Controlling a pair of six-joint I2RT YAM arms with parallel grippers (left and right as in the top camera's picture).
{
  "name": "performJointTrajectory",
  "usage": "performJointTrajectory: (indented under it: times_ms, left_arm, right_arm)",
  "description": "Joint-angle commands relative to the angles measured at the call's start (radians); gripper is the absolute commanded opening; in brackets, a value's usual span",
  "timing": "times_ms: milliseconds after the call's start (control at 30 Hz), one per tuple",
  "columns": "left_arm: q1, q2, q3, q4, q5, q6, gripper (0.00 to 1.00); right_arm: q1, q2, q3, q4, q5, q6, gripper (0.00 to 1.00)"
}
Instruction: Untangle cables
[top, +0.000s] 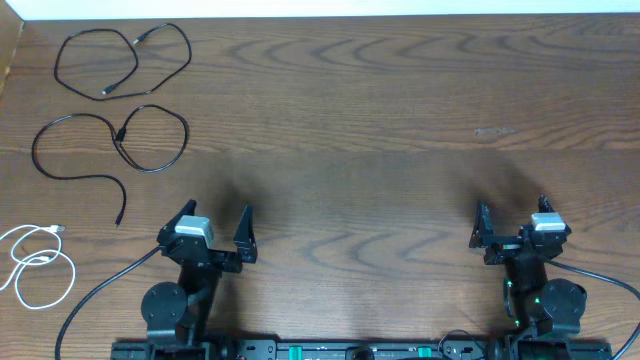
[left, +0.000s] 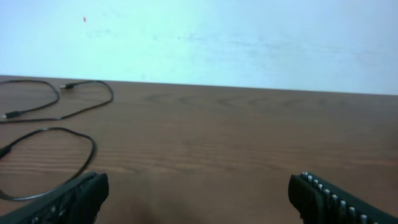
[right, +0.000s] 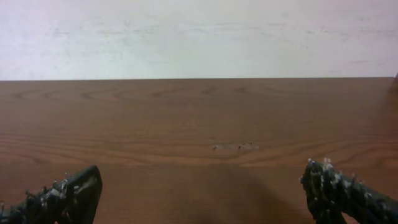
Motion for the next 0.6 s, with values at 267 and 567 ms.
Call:
performJointTrajectory:
  times_ms: [267, 567]
  left_arm:
    - [0.004, -0.011, -0.116, 0.145, -0.050, -0.016, 0.98]
    - [0.004, -0.011, -0.153, 0.180, -0.095, -0.016, 0.98]
  right_arm:
    - [0.005, -0.006, -0.002, -0.005, 0.008, 0.002, 0.99]
    - [0.005, -0.006, -0.002, -0.005, 0.008, 0.002, 0.99]
